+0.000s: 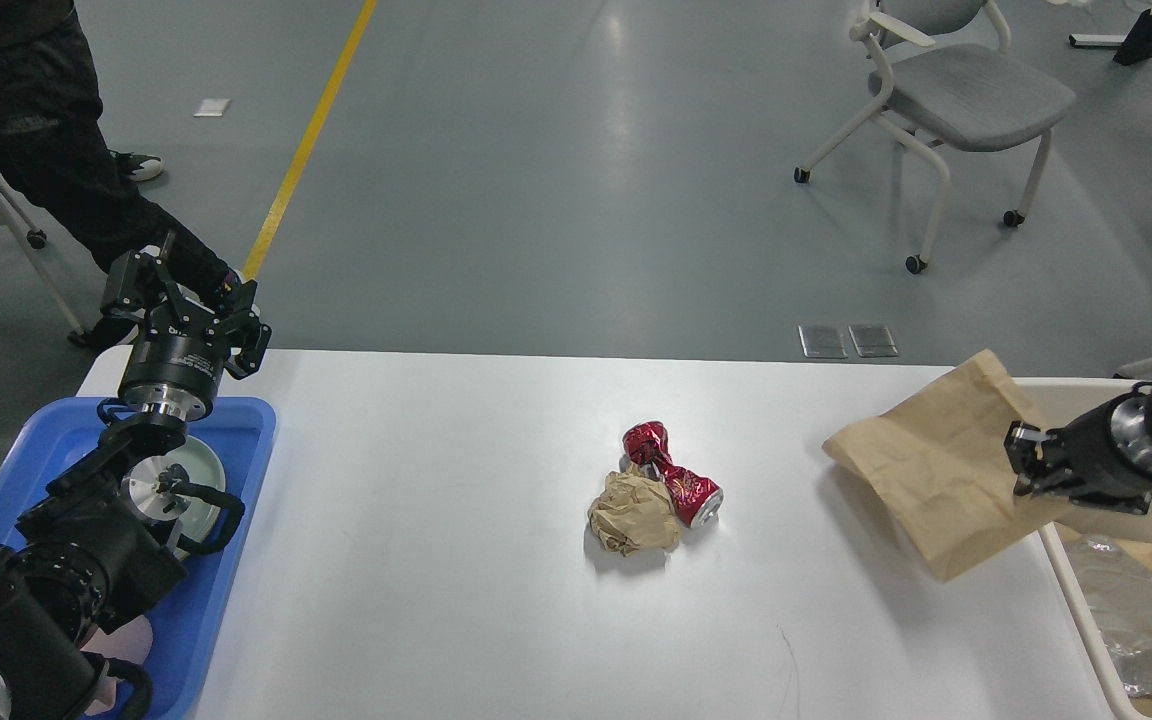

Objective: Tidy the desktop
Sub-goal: 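Grasp the paper bag with the right gripper and drop it in the bin, then reach the right gripper to the red wrapper and grasp it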

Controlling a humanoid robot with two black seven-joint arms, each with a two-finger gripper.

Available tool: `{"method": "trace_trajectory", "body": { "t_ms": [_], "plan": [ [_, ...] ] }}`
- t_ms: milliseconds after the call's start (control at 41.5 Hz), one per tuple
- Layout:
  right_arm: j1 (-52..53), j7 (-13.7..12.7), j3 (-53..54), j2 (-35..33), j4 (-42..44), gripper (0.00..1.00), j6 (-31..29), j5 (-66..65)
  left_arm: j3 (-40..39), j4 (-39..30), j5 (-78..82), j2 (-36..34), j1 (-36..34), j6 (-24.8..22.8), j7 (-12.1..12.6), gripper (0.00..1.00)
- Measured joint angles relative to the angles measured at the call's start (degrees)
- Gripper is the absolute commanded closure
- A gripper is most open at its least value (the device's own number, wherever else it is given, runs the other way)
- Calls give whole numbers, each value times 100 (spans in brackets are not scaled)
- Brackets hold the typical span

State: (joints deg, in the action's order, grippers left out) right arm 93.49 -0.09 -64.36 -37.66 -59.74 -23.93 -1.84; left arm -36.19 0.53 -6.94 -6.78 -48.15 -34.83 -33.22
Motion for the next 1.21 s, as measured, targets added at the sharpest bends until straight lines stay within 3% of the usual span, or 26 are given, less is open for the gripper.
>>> {"method": "trace_trajectory", "body": {
  "t_ms": [289, 482, 579, 772, 796, 868, 989, 1206],
  "plan": [
    [1786, 2, 495, -1012, -43, 100, -43, -21, 0, 0, 0, 1, 0, 0, 0, 3],
    [2120, -8, 828, -1519, 265, 100, 10, -34, 3, 0, 0, 1, 0, -1, 0, 3],
    [1684, -11, 868, -1701, 664, 100, 153, -34, 5, 1, 0, -1, 0, -1, 0, 3],
    [-634, -12, 924, -1666, 1626, 99, 1195, 36, 4, 1, 0, -3, 0, -4, 0, 3],
    [-974, -12, 954, -1601, 1719, 61, 1355, 45, 3, 1, 0, -3, 0, -4, 0, 3],
    [-1940, -10, 1110, -1312, 1963, 0, 1822, 58, 3, -1, 0, 0, 0, -4, 0, 3],
    [-3163, -1, 1328, -840, 2656, 0, 2398, 59, 3, 0, 0, 0, 0, -4, 0, 3],
    [-3811, 3, 1440, -297, 2971, 0, 2531, 64, 4, 0, 0, 0, 0, -3, 0, 3]
  ]
}}
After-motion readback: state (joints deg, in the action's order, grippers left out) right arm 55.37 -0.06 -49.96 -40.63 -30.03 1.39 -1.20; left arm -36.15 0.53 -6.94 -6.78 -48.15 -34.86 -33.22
